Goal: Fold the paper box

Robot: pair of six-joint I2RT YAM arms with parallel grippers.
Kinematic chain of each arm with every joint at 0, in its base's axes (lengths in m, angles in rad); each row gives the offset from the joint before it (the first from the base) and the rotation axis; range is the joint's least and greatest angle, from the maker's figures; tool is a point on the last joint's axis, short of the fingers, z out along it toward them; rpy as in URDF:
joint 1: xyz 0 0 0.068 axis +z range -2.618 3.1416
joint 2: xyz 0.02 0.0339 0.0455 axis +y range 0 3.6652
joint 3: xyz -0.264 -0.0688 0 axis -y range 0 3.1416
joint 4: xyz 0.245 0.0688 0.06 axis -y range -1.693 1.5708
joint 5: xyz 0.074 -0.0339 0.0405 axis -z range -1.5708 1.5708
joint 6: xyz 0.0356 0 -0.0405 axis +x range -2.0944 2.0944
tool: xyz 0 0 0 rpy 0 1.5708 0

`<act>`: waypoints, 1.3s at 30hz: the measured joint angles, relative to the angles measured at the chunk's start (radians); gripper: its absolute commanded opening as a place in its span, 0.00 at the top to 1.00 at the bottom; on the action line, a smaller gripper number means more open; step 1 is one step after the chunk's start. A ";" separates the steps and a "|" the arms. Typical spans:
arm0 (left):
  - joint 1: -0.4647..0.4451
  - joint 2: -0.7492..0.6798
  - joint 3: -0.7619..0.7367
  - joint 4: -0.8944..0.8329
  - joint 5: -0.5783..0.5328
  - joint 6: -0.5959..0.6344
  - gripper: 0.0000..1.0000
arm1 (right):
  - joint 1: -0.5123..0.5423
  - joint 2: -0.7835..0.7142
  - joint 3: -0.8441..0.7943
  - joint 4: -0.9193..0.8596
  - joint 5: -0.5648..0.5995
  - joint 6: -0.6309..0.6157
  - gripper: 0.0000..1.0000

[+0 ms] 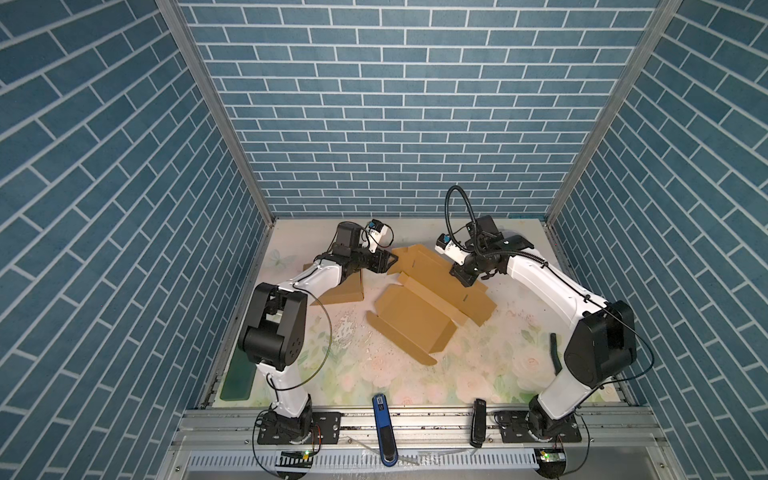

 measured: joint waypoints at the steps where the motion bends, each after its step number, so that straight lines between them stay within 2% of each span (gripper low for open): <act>1: -0.004 0.009 0.011 0.002 0.003 0.004 0.44 | 0.000 0.000 0.000 0.000 0.000 0.000 1.00; 6: -0.044 0.066 0.059 0.000 0.012 0.020 0.58 | 0.000 0.001 0.000 0.000 -0.002 0.000 1.00; 12: -0.073 0.077 0.057 -0.010 0.011 0.026 0.80 | 0.000 0.005 0.000 0.000 -0.002 0.000 1.00; 14: -0.073 0.075 0.051 -0.009 0.007 0.026 0.84 | 0.000 0.008 0.001 0.001 -0.002 0.000 1.00; 19: -0.083 0.059 0.011 0.003 -0.005 0.024 0.91 | 0.000 0.022 0.002 0.008 0.001 0.000 1.00; 25: -0.114 0.033 -0.053 0.058 -0.045 -0.023 0.91 | 0.001 0.035 0.002 0.009 0.005 0.000 1.00; 30: -0.150 0.018 -0.108 0.130 -0.133 -0.095 0.91 | 0.008 0.042 0.002 0.006 0.020 0.000 1.00; 35: -0.176 0.000 -0.167 0.194 -0.232 -0.145 0.98 | 0.027 0.050 0.002 0.010 0.044 0.000 1.00; 39: -0.187 -0.023 -0.219 0.253 -0.293 -0.164 1.00 | 0.037 0.050 0.002 0.022 0.055 0.001 0.87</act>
